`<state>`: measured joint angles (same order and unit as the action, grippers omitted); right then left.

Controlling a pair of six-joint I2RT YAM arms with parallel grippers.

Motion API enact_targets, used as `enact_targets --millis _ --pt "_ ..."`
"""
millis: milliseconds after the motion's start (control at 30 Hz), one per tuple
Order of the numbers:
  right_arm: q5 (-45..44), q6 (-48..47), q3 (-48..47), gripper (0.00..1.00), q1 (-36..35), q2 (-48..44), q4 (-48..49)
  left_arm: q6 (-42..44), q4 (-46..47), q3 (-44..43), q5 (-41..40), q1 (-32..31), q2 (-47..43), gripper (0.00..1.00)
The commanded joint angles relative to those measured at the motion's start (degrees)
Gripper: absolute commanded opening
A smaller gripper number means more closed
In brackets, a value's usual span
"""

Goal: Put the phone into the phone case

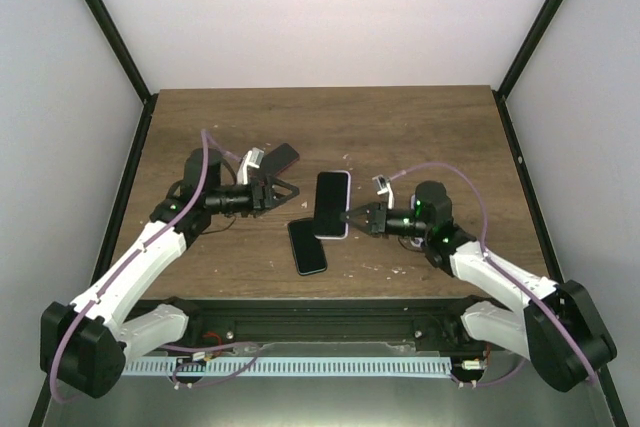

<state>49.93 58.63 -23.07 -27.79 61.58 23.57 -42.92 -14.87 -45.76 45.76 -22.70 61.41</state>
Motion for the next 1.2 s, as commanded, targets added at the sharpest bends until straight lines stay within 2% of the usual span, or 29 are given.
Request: enact_targets --millis 0,133,233,400,533,667,767,900,1000,1067,1167 --pt "3.7 -2.4 -9.2 0.03 -2.5 2.7 4.9 -2.1 5.5 2.8 7.7 0.1 -3.6 0.80" --pt "6.0 2.2 -11.4 0.03 -5.2 7.0 13.5 -3.9 9.9 5.3 8.1 0.1 -4.9 0.82" --pt "5.8 5.5 -11.9 0.03 -6.9 9.1 20.4 -4.7 12.7 5.7 11.9 0.1 -4.4 0.80" --pt "4.9 7.3 -12.7 0.03 -8.6 11.7 23.7 -10.0 20.2 7.6 14.5 0.1 -4.8 0.74" --pt "5.5 10.4 -11.4 0.03 -8.8 12.8 28.7 -11.9 23.9 10.4 11.8 0.1 -5.6 0.68" --pt "6.6 12.3 -11.4 0.03 -8.8 13.9 30.7 -17.8 32.6 13.8 10.7 0.1 -6.9 0.64" --pt "7.1 12.9 -11.4 0.04 -8.8 14.3 32.5 -21.9 39.2 15.7 10.3 0.1 -7.2 0.54" --pt "7.9 12.9 -12.1 0.04 -8.8 15.3 31.9 -23.9 40.3 16.3 8.9 0.1 -7.1 0.32" --pt "8.1 13.2 -12.0 0.13 -8.8 15.6 30.9 -25.2 41.9 16.7 8.8 0.1 -6.6 0.22" --pt "8.4 12.9 -11.8 0.27 -8.8 15.6 29.2 -25.3 42.8 16.7 9.2 0.1 -6.2 0.20" --pt "9.0 11.1 -11.7 0.35 -8.9 14.8 25.6 -24.6 42.3 15.8 9.4 0.1 -5.7 0.20"
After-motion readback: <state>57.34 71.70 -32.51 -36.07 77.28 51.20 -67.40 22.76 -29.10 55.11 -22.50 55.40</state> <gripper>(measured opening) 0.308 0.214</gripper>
